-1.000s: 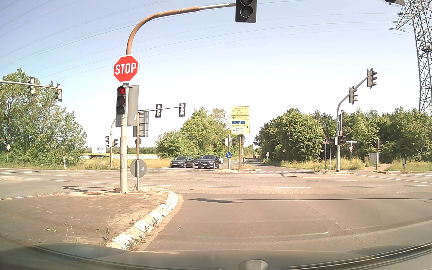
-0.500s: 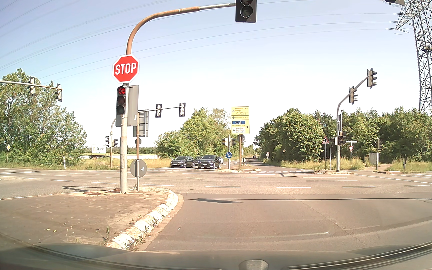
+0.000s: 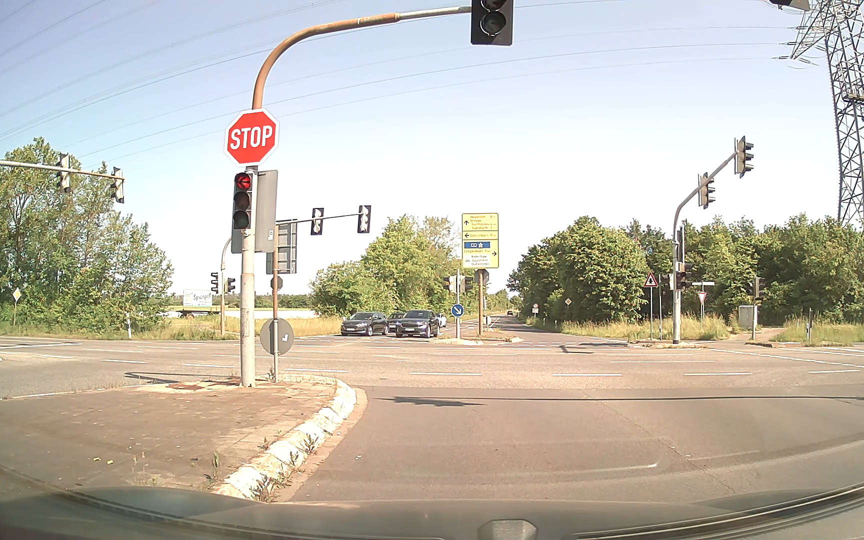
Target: Follow the waypoints while adhering to traffic rules and regulations
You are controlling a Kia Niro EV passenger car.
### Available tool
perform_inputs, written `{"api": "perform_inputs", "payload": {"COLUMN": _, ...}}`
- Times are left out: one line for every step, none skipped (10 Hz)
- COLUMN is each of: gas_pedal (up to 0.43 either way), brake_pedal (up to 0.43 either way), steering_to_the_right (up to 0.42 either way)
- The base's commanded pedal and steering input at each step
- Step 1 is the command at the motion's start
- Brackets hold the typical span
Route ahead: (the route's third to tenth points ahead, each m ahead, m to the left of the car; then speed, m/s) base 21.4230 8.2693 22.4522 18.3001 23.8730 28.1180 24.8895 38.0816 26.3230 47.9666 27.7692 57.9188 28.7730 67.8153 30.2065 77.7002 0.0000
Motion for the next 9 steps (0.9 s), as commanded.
{"api": "perform_inputs", "payload": {"gas_pedal": 0.0, "brake_pedal": 0.262, "steering_to_the_right": 0.001}}
{"api": "perform_inputs", "payload": {"gas_pedal": 0.0, "brake_pedal": 0.268, "steering_to_the_right": 0.0}}
{"api": "perform_inputs", "payload": {"gas_pedal": 0.0, "brake_pedal": 0.268, "steering_to_the_right": 0.0}}
{"api": "perform_inputs", "payload": {"gas_pedal": 0.0, "brake_pedal": 0.262, "steering_to_the_right": 0.0}}
{"api": "perform_inputs", "payload": {"gas_pedal": 0.0, "brake_pedal": 0.262, "steering_to_the_right": 0.001}}
{"api": "perform_inputs", "payload": {"gas_pedal": 0.0, "brake_pedal": 0.262, "steering_to_the_right": 0.0}}
{"api": "perform_inputs", "payload": {"gas_pedal": 0.0, "brake_pedal": 0.268, "steering_to_the_right": 0.001}}
{"api": "perform_inputs", "payload": {"gas_pedal": 0.0, "brake_pedal": 0.268, "steering_to_the_right": 0.0}}
{"api": "perform_inputs", "payload": {"gas_pedal": 0.0, "brake_pedal": 0.262, "steering_to_the_right": 0.0}}
